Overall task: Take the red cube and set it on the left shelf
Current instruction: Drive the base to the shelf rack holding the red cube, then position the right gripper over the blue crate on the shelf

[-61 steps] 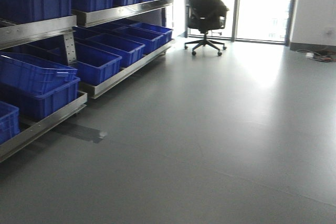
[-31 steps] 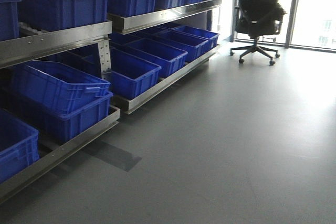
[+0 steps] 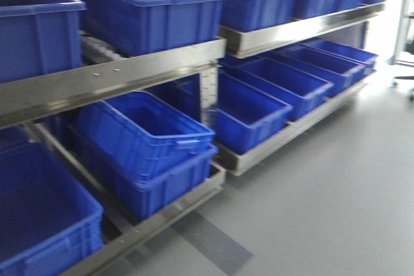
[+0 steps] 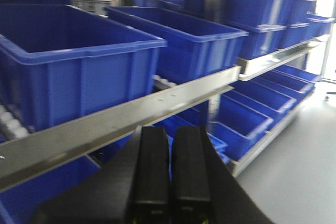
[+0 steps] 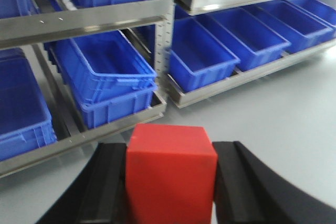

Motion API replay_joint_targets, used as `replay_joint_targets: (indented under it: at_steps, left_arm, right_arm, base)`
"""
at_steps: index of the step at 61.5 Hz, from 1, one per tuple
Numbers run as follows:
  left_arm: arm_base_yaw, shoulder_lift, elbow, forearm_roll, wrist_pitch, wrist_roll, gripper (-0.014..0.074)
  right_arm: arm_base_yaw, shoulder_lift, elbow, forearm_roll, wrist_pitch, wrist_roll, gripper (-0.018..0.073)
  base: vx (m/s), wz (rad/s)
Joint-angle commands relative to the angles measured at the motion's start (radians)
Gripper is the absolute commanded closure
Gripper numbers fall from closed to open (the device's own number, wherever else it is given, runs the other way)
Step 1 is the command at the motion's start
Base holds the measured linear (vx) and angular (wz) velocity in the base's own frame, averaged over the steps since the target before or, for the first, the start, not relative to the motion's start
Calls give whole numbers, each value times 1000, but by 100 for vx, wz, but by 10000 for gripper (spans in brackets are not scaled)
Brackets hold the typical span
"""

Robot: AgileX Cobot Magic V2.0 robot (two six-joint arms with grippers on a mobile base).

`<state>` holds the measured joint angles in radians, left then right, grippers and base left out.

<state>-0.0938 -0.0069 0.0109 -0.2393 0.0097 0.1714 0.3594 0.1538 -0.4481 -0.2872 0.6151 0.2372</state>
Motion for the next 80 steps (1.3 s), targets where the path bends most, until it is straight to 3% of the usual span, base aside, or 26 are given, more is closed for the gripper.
replay_joint_targets:
  at_steps: [1,40,80]
  left_arm:
    - [-7,-13,24,-1,-82,0,495]
    - [-7,-13,24,-1,-82,0,495]
    - [-7,-13,24,-1,-82,0,495]
  right_arm:
    - [0,11,-26,-23,-90,-4,501]
    - [0,11,-26,-23,-88,-4,501]
    - [0,11,-26,-23,-88,-4,501]
  base:
    - [55,65]
    - [43,63]
    - [16,39]
